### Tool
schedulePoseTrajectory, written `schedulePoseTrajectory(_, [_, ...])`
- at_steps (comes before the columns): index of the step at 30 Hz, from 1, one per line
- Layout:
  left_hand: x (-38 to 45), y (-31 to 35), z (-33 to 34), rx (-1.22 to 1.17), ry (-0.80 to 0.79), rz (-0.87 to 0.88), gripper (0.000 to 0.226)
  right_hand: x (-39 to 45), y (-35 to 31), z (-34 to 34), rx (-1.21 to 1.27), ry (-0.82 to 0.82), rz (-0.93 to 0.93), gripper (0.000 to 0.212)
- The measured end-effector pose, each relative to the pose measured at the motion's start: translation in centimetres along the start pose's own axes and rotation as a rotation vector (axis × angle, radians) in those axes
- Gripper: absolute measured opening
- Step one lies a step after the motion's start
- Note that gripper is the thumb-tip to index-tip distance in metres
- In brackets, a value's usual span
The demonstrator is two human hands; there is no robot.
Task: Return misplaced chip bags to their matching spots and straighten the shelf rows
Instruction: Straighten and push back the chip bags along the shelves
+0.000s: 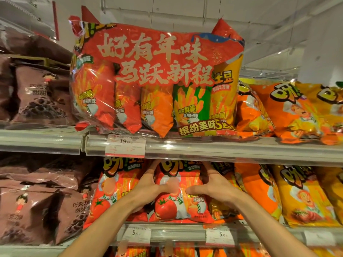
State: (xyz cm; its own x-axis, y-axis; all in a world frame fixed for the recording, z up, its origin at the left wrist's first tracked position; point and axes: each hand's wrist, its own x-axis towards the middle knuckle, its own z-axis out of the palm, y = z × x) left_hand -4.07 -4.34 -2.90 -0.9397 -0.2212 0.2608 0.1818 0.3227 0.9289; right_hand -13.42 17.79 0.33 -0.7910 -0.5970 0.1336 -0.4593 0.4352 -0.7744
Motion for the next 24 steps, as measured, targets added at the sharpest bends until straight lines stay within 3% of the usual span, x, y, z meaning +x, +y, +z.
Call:
schedulePoseTrajectory(9, [-0.1, 0.5, -0.1, 0.07, -0.005, 0.032, 0.116, -0.2, -0.3, -0.4, -0.03, -0.021, -0.031, 0.113])
schedulePoseTrajectory(12, [-1.1, 1.5, 0.2, 0.178, 0.01, 0.102, 0.101, -0.5, 0.1, -0.2, 0.028, 0.024, -0.02, 0.108])
schedulePoseTrajectory(15, [-3.2, 1.7, -0.5, 0.481, 0.146, 0.177, 0.072, -0.5, 0.0, 0.2, 0.059, 0.073, 0.009, 0.1])
schedulePoseTrajectory(19, [-4.8, 0.3, -3.7, 0.956, 0.393, 0.425, 0.041, -0.4, -0.8, 1.8, 0.008, 0.055, 0.067, 0.103])
schedulePoseTrajectory(20, [-4.8, -0.3, -4.6, 1.049, 0.418, 0.424, 0.041, -0.4, -1.1, 2.3, -0.011, 0.052, 0.069, 0.103])
schedulePoseTrajectory(22, [-5.0, -1.1, -5.9, 1.168, 0.438, 0.368, 0.044, -1.0, -2.6, 3.2, -0.113, 0.049, 0.067, 0.08])
schedulePoseTrajectory(24, [-5.3, -2.1, -6.6, 1.24, 0.452, 0.319, 0.048, -1.6, -3.7, 4.4, -0.381, 0.114, 0.037, 0.073])
